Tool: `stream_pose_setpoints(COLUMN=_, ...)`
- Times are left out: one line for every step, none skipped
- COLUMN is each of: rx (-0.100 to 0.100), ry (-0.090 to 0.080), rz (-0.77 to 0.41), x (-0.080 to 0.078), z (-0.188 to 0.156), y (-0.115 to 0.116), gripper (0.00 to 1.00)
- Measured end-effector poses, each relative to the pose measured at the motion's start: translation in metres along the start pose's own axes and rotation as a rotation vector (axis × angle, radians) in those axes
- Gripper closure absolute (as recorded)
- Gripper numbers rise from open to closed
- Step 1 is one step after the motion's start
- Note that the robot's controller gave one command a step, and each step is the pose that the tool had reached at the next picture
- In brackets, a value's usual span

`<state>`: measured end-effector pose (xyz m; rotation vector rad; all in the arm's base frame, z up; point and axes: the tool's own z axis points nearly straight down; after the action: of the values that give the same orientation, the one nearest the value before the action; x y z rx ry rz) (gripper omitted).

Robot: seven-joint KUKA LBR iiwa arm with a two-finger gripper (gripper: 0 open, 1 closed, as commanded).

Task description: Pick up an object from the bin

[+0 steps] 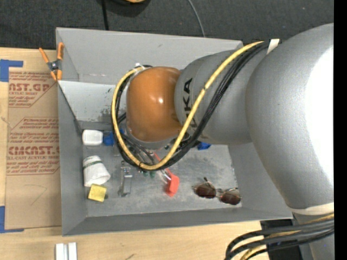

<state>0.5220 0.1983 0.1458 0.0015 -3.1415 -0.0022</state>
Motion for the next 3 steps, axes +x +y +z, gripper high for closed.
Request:
stream_pose_setpoints(rx=0.001, ry=0.000, rz=-0.078, x=0.023, z=0.056, y=0.036, gripper=0.00)
stream_pose_setpoints(rx=0.003, ry=0.004, rz=-0.076, x=0.020, z=0.051, y=0.045, gripper=0.00)
stream_pose_setpoints(rx=0.000, ry=-0.003, rz=-0.105, x=0.029, z=0.044, y=0.048, gripper=0.00)
